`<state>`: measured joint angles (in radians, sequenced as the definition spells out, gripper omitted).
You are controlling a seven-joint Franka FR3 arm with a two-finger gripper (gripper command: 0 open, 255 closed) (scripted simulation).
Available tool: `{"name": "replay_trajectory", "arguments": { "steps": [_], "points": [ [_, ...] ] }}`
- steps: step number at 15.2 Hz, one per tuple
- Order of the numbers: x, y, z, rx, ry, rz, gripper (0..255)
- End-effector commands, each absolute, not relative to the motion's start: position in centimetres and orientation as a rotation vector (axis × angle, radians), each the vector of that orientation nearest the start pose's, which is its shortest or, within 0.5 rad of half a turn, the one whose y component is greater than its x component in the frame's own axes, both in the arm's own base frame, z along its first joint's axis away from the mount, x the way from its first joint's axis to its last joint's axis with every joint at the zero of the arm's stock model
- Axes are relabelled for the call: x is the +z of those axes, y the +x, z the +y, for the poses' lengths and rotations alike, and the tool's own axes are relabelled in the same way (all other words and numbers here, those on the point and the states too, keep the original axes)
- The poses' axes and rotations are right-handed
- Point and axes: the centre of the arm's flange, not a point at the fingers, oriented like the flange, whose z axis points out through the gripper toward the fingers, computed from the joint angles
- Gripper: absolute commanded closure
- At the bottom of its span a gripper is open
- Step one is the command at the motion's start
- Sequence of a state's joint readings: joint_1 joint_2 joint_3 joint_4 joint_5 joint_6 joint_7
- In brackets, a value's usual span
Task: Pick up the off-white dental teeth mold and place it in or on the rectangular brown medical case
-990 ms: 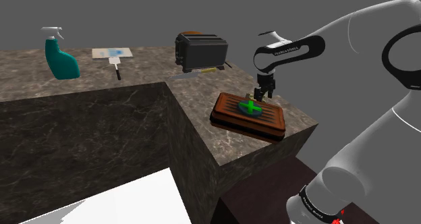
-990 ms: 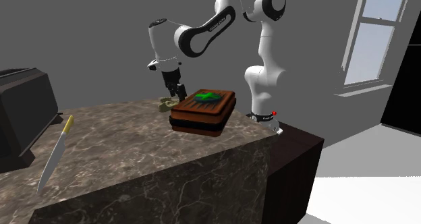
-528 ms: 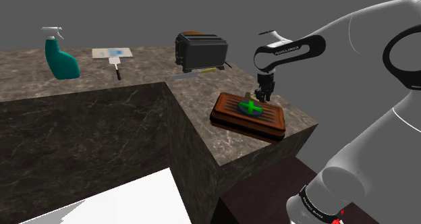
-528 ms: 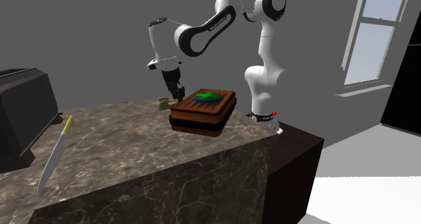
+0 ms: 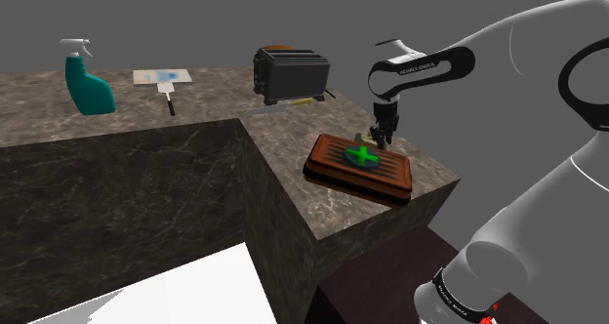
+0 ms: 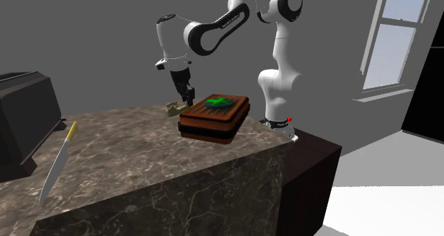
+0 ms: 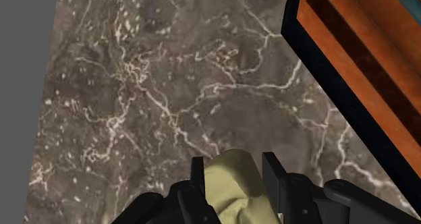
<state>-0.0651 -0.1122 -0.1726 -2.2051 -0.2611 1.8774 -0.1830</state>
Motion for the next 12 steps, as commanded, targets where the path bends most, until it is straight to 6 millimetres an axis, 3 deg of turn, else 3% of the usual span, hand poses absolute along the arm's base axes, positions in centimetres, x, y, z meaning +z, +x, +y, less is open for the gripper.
{"name": "replay_trajectory", "arguments": {
  "steps": [1,12],
  "points": [
    [42.4,46.7,-13.5,0.425,-3.283,-0.09,255],
    [48.2,46.7,-13.5,0.425,-3.283,-0.09,255]
  ]
}}
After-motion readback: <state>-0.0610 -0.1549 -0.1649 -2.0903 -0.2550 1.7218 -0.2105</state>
